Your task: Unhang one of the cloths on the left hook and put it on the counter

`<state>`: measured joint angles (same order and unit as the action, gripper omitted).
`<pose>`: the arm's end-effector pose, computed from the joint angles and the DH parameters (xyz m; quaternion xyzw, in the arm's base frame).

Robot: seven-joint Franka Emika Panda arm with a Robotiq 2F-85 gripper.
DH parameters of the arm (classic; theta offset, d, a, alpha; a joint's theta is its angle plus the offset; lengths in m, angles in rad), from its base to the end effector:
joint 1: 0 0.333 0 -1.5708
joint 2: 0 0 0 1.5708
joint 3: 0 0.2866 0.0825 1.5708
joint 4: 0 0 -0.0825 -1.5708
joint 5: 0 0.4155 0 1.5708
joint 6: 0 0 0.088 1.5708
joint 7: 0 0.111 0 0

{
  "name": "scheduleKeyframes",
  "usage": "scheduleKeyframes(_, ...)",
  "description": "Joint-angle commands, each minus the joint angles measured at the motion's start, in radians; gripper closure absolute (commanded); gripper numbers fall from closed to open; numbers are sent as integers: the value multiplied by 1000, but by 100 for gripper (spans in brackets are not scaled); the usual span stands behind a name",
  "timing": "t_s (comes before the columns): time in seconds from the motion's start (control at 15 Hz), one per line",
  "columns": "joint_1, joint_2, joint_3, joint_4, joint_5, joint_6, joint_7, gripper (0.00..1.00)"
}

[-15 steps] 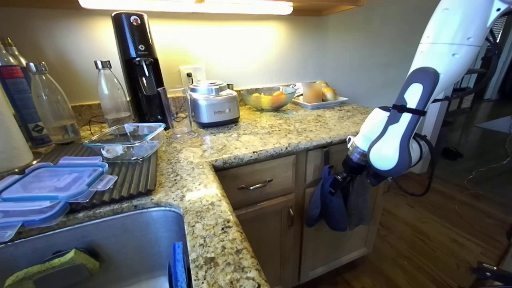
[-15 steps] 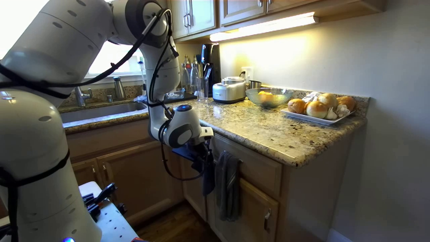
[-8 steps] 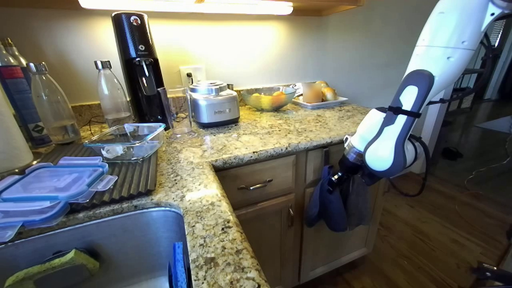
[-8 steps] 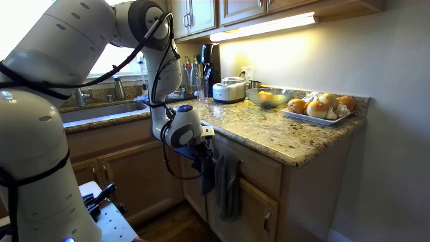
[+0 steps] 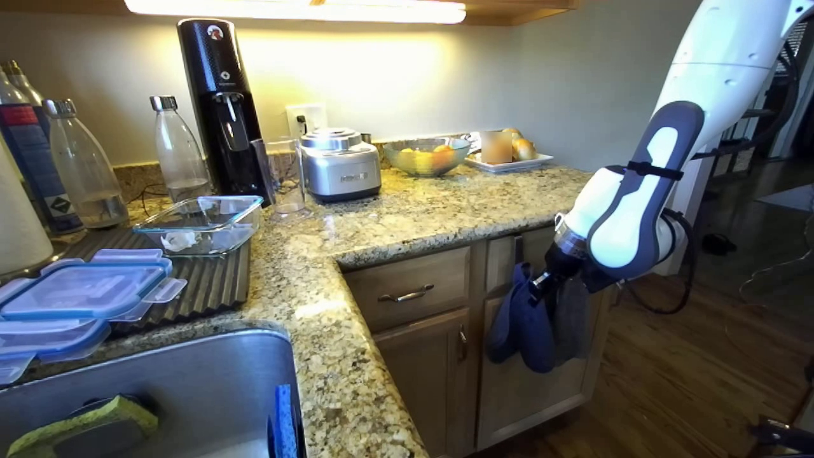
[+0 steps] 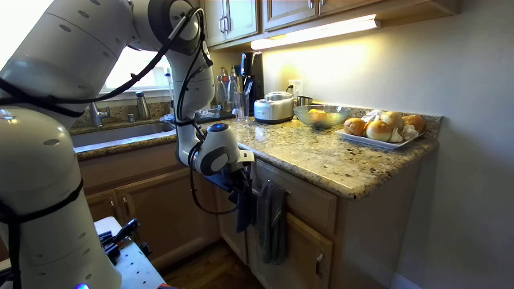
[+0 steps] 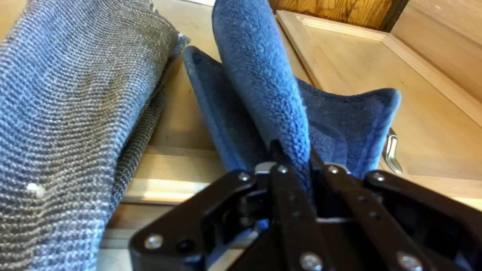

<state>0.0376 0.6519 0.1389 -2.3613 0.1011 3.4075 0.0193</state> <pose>0.4918 0.0865 0.0429 -0.9799 -0.0045 -0.1918 0.0540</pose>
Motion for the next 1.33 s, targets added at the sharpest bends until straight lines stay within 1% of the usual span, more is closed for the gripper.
scheduleKeyframes(0.0, -90, -118, 74, -101, -61, -40, 31, 93)
scheduleKeyframes(0.07, -115, -132, 97, -112, -79, -44, 30, 93)
scheduleKeyframes(0.13, -157, -151, 135, -122, -106, -62, 30, 93)
scheduleKeyframes(0.27, -250, -180, 223, -141, -160, -107, 30, 93)
scheduleKeyframes(0.4, -337, -209, 307, -149, -182, -174, 20, 93)
scheduleKeyframes(0.53, -411, -242, 380, -147, -165, -249, -1, 93)
scheduleKeyframes(0.67, -464, -287, 439, -140, -125, -331, -37, 93)
scheduleKeyframes(0.73, -478, -315, 457, -137, -101, -367, -56, 93)
scheduleKeyframes(0.87, -481, -373, 464, -123, -47, -440, -95, 93)
scheduleKeyframes(0.93, -509, -400, 480, -118, -83, -479, -68, 93)
scheduleKeyframes(1.13, -517, -493, 488, -94, -68, -579, -79, 93)
scheduleKeyframes(1.27, -510, -552, 478, -63, -75, -655, -76, 93)
